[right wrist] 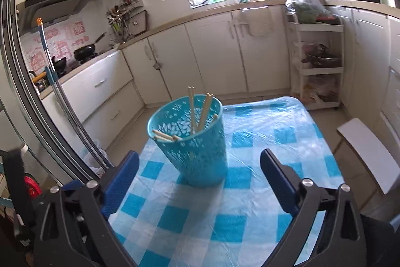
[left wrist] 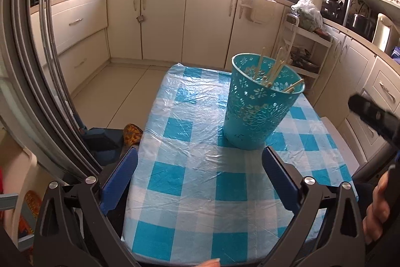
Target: Organize utensils
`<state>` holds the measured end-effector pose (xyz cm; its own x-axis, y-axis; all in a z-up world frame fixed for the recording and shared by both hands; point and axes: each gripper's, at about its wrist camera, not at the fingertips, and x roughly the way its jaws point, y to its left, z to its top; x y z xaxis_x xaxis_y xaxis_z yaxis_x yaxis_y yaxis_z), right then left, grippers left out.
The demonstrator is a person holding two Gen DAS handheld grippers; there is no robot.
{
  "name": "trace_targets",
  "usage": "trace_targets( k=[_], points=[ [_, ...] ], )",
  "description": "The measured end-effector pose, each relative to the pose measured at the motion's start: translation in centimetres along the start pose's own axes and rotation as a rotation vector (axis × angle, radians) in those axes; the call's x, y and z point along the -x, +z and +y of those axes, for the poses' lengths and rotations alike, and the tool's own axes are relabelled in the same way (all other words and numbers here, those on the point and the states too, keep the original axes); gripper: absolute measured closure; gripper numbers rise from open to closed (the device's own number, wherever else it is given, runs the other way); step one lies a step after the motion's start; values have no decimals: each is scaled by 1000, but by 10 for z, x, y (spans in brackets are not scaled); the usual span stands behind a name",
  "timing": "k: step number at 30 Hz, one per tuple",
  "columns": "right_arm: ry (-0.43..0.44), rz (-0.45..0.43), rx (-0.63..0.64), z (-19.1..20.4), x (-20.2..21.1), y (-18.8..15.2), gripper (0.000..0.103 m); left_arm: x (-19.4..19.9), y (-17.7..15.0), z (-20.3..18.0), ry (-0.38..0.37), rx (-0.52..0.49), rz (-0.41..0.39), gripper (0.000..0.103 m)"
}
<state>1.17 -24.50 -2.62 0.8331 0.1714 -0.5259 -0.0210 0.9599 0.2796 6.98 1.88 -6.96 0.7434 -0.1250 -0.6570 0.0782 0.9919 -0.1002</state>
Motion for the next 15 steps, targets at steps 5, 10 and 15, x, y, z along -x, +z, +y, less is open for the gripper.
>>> trace_targets(
  k=[5,10,15],
  points=[
    [-70,1,-20,4,27,-1,7,38,6,-6,-24,-12,-14,7],
    [-90,-42,-18,16,62,9,7,79,15,-10,-68,-28,-37,7],
    [-41,-63,-17,38,102,11,7,110,17,-9,-105,-7,15,7]
  ],
)
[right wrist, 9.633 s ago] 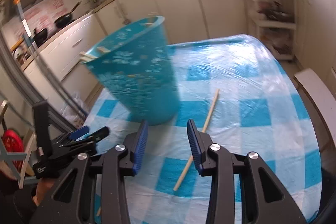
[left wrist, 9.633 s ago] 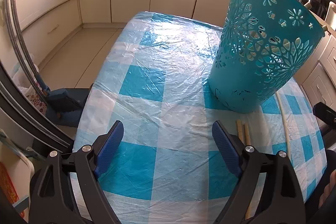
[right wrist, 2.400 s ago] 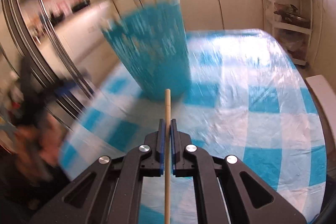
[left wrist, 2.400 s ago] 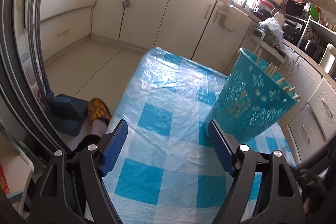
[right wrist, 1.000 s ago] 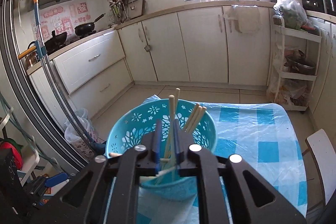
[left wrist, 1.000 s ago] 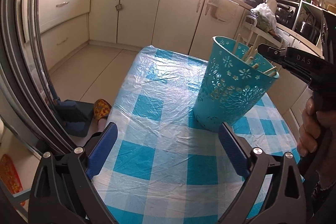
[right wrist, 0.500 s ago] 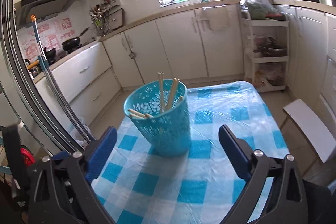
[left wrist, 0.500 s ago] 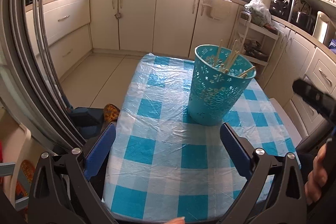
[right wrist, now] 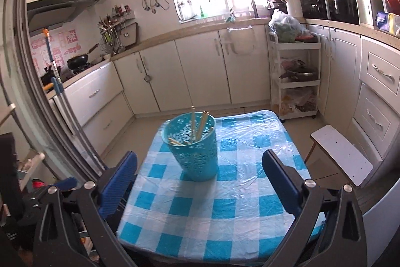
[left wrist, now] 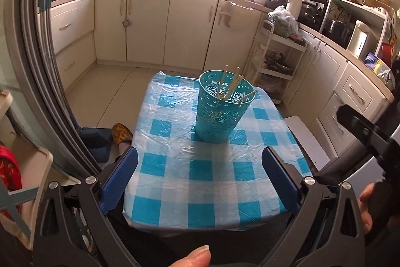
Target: Organize utensils
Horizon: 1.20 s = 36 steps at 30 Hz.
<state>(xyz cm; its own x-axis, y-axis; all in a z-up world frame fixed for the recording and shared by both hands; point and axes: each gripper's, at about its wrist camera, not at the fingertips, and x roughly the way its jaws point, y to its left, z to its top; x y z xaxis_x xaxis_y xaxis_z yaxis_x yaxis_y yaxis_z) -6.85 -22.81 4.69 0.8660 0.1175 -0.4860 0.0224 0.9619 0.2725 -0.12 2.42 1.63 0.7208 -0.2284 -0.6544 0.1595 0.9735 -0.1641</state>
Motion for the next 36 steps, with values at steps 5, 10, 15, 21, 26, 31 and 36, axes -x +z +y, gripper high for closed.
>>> trace_targets(
  k=[5,10,15,21,26,31,36],
  points=[
    [65,-6,-32,13,39,-20,7,38,-8,-14,82,-62,-77,7],
    [31,-40,-16,15,61,-38,7,67,-16,-26,134,-107,-138,7],
    [10,-69,-16,16,76,-43,7,87,-23,-24,138,-80,-151,7],
    [32,-90,16,26,89,-46,7,98,-29,-22,141,-70,-165,7],
    [31,-111,33,31,98,-47,7,109,-32,-20,138,-62,-180,7],
    [28,-125,48,34,103,-49,7,114,-34,-18,139,-59,-190,7],
    [30,-134,58,38,107,-52,7,119,-37,-15,142,-54,-196,7]
  ],
)
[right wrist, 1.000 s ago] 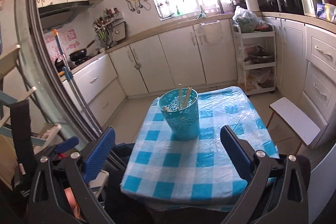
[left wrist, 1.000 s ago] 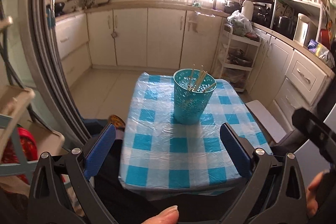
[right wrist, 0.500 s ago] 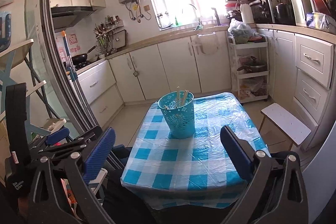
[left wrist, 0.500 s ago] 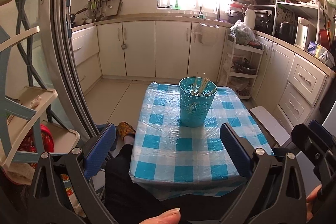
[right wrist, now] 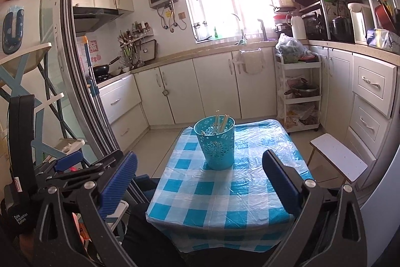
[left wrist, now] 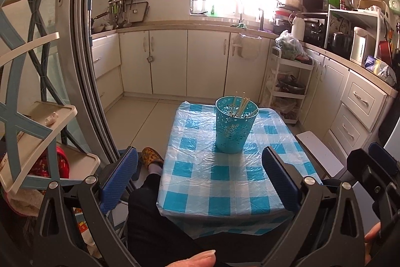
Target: Organize utensils
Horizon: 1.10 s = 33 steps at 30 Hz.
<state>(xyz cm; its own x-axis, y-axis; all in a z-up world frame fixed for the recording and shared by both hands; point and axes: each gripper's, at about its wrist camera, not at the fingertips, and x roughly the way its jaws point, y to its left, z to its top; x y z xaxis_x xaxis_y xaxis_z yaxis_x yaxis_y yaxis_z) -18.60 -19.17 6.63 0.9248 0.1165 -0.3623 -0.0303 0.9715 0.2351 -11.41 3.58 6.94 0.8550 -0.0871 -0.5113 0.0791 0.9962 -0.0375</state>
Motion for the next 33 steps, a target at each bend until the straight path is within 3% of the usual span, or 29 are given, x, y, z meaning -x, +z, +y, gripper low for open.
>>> trace_targets(
  k=[33],
  points=[
    [-3,-31,19,7,12,-2,7,15,-3,2,6,0,-21,7]
  ],
)
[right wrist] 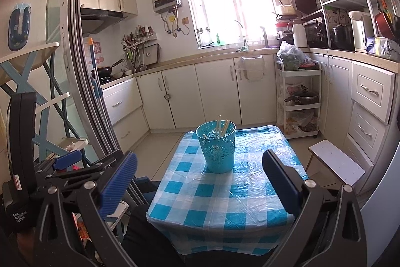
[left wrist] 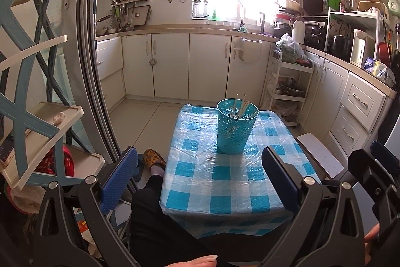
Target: Organize utensils
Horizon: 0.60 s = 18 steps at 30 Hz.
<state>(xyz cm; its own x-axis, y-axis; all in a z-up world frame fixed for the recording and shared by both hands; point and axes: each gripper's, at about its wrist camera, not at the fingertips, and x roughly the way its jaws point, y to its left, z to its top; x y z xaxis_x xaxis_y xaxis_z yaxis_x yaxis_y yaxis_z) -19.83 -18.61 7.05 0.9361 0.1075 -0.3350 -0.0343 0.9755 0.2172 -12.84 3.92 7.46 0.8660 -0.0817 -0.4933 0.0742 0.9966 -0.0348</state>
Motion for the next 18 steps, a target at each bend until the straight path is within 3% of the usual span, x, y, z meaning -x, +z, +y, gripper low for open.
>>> trace_targets(
  k=[18],
  points=[
    [4,6,5,-1,0,-3,7,0,0,0,0,0,0,7]
  ],
)
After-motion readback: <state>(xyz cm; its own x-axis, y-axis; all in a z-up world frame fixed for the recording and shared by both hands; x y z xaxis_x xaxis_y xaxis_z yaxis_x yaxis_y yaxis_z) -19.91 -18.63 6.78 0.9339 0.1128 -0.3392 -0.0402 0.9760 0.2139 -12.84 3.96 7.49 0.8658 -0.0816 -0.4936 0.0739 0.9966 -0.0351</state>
